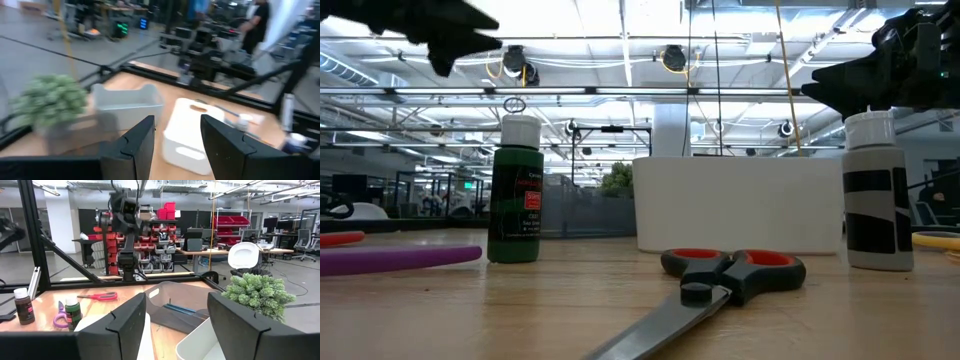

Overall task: Pick & Place Paint Supplies
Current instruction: Put the blue paint brush into the black bin

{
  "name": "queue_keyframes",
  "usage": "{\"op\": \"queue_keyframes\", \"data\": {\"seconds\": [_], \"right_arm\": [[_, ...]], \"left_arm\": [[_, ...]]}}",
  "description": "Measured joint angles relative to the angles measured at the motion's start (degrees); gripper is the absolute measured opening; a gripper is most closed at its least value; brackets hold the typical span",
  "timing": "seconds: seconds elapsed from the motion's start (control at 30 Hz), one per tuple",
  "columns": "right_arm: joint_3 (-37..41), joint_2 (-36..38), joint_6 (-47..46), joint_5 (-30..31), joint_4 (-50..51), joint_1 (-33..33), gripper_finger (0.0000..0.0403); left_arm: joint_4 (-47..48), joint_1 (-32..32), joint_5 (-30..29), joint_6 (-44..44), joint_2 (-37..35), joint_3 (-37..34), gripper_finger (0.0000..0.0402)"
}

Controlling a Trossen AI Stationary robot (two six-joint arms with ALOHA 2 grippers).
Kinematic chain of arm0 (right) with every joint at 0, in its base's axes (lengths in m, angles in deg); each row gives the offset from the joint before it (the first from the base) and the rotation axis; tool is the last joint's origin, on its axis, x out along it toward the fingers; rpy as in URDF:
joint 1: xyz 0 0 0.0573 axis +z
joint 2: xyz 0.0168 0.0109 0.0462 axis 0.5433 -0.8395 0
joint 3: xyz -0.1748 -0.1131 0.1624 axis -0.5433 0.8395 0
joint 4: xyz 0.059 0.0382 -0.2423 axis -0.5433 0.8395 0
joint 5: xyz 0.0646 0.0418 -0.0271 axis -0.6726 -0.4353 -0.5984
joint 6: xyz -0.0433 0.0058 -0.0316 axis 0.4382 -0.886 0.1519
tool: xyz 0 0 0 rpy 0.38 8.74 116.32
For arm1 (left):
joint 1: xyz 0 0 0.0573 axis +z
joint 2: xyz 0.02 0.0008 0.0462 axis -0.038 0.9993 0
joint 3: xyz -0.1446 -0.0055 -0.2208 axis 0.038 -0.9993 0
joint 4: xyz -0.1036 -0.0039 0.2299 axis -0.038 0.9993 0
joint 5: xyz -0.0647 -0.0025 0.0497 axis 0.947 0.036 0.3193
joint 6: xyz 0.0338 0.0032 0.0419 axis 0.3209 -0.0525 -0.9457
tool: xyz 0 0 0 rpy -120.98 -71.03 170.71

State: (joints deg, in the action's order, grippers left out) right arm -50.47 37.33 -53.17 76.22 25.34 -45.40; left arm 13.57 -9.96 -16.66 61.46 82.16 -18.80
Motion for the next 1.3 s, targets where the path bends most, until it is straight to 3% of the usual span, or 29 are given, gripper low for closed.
{"op": "queue_keyframes", "data": {"seconds": [0.1, 0.23, 0.57, 0.83, 0.97, 1.17, 1.3], "right_arm": [[0.0, 0.0, -1.3, -0.5, -2.8, 0.0, 0.0205], [0.0, -0.1, -12.1, -5.9, -7.3, 0.4, 0.0206], [0.0, -0.3, -27.9, -6.2, -23.0, 0.3, 0.0207], [0.0, -1.2, -33.4, -6.3, -14.0, 1.3, 0.0206], [0.0, -2.8, -39.0, -3.2, -13.3, 2.3, 0.0205], [-0.1, -6.0, -36.2, 1.5, -23.6, 2.5, 0.0205], [-3.8, -9.9, -30.1, -6.7, -29.8, 4.8, 0.0208]], "left_arm": [[-0.2, -1.1, -2.8, 0.8, -4.0, -3.5, 0.0164], [-0.2, -1.6, -2.8, 2.2, -8.5, -6.3, 0.0165], [2.0, -1.7, -3.4, 0.2, -12.2, -7.1, 0.0161], [3.5, -1.7, -4.3, -4.0, -14.2, -7.1, 0.0161], [3.5, -1.7, -10.5, -4.3, -14.3, -7.1, 0.0161], [4.3, -1.7, -17.9, -4.5, -14.0, -7.1, 0.0161], [4.3, -1.7, -18.8, -4.3, -14.0, -7.1, 0.0161]]}}
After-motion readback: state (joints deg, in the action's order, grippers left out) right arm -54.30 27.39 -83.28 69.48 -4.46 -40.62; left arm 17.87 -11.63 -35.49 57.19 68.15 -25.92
